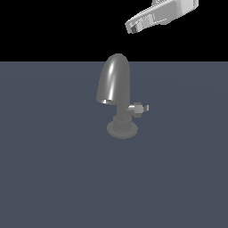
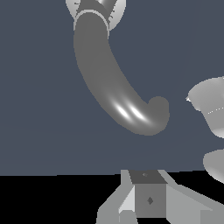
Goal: Turn on the faucet by rotating a designated handle.
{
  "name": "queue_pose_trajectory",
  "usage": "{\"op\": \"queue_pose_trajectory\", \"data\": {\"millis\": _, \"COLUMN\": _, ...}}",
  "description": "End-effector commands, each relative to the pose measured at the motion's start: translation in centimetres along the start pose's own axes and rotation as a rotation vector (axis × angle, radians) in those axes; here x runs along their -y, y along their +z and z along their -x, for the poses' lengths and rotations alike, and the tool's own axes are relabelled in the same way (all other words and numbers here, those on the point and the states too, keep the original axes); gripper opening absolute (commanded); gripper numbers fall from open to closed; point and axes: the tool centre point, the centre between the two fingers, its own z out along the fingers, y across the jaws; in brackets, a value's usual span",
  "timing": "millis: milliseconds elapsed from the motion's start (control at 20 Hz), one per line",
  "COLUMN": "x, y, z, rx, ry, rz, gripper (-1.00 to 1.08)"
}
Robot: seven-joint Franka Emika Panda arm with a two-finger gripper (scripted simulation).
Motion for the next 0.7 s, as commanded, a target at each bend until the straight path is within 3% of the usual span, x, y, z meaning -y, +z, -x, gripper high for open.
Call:
{"op": "queue_pose_trajectory", "data": {"millis": 0, "x": 0.4, "y": -0.1, "z": -1.7, "rx": 0.057, "ry": 0.054, "rz": -0.031, "gripper": -1.0}}
{"op": "queue_pose_trajectory", "data": {"millis": 650, "x": 0.7, "y": 0.8, "z": -10.5, "rx": 0.347, "ry": 0.332, "rz": -0.195, "gripper": -1.0}}
